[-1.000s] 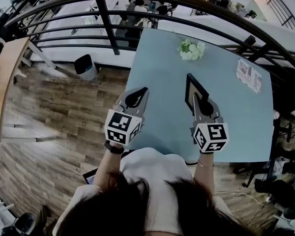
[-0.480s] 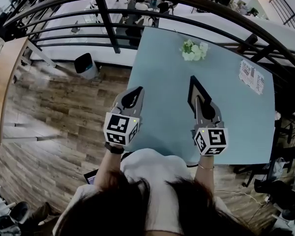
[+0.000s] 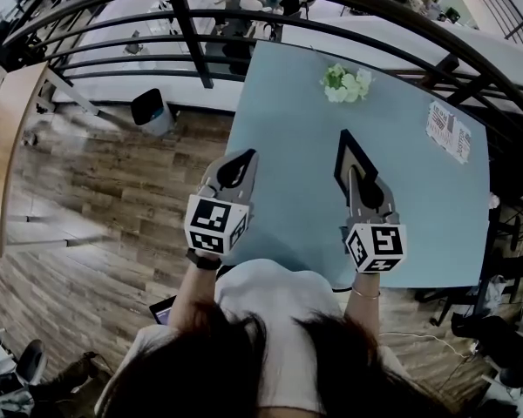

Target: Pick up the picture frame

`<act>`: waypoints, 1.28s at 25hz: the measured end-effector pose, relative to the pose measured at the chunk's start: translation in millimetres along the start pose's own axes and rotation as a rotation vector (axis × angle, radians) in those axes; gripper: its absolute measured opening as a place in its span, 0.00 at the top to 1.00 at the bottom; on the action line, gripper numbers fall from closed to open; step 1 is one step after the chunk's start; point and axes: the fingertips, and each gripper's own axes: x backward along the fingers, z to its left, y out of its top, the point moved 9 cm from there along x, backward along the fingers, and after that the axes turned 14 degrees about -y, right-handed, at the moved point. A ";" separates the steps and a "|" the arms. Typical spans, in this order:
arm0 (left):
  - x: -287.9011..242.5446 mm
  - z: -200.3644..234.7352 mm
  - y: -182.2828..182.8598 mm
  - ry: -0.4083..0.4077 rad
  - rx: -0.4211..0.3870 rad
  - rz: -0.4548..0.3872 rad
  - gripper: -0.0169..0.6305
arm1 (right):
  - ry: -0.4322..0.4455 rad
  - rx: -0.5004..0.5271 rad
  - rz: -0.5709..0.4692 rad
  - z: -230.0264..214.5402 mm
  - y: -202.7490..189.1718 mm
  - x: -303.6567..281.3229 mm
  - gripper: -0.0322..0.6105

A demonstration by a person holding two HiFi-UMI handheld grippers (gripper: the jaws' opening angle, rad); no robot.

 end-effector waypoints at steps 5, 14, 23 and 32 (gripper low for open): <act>-2.5 0.1 1.0 -0.008 -0.002 -0.001 0.89 | -0.005 -0.003 0.002 0.0 0.7 -0.2 0.93; -2.2 0.2 1.0 -0.010 -0.004 -0.006 0.89 | -0.004 0.003 0.001 -1.2 0.6 1.5 0.93; 1.5 5.6 -0.5 0.000 0.002 -0.005 0.89 | -0.005 0.002 0.002 2.4 -0.2 0.4 0.93; 2.0 5.7 -2.5 0.004 0.007 -0.003 0.89 | -0.011 -0.007 0.013 -0.5 -2.2 1.6 0.93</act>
